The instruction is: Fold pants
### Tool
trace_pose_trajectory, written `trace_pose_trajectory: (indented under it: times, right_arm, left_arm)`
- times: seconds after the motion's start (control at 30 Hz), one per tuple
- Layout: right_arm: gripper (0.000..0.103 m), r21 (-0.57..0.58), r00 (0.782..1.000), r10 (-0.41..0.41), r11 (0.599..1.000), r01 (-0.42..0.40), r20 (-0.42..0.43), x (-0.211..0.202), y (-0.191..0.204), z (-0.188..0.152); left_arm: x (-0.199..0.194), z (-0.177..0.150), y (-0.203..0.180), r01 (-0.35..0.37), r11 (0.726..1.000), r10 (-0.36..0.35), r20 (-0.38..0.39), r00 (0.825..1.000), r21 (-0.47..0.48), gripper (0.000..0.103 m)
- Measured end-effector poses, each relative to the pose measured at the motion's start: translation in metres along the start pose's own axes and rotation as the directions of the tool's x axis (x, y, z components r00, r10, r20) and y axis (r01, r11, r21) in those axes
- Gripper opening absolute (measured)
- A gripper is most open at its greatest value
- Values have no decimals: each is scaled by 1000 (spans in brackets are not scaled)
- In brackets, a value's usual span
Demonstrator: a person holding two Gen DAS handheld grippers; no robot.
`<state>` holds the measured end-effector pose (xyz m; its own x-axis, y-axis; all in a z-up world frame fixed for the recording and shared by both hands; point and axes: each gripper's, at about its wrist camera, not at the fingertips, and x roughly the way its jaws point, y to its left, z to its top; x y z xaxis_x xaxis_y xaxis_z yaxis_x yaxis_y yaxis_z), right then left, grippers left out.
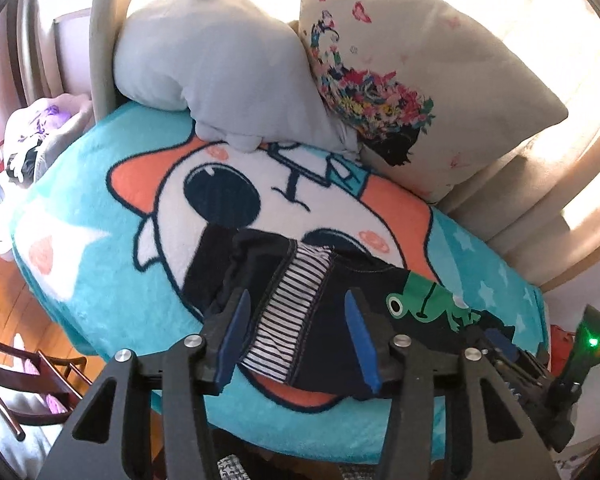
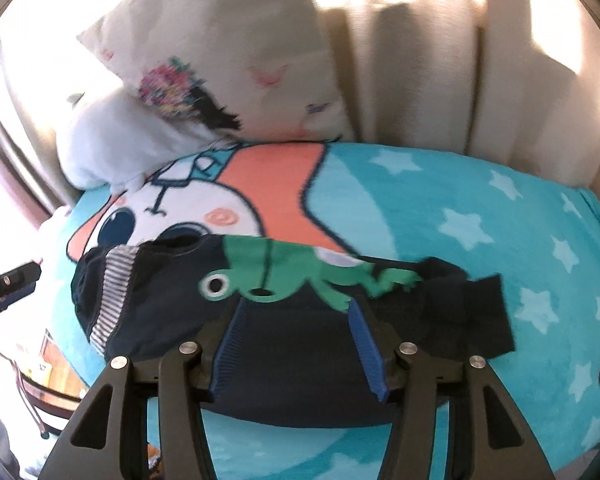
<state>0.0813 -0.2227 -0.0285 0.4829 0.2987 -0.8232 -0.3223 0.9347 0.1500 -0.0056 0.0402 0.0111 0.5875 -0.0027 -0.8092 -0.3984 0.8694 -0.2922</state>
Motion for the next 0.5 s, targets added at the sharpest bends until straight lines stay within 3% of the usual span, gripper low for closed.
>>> trace_pose_trajectory:
  times: [0.23, 0.5]
  right_arm:
    - [58, -131, 998, -13, 991, 4, -67, 25, 67, 11]
    - [58, -330, 992, 24, 942, -64, -123, 51, 170, 21]
  left_arm:
    - [-14, 17, 55, -16, 996, 19, 40, 999, -90, 51]
    - [-26, 33, 128, -53, 980, 66, 63, 996, -193, 53]
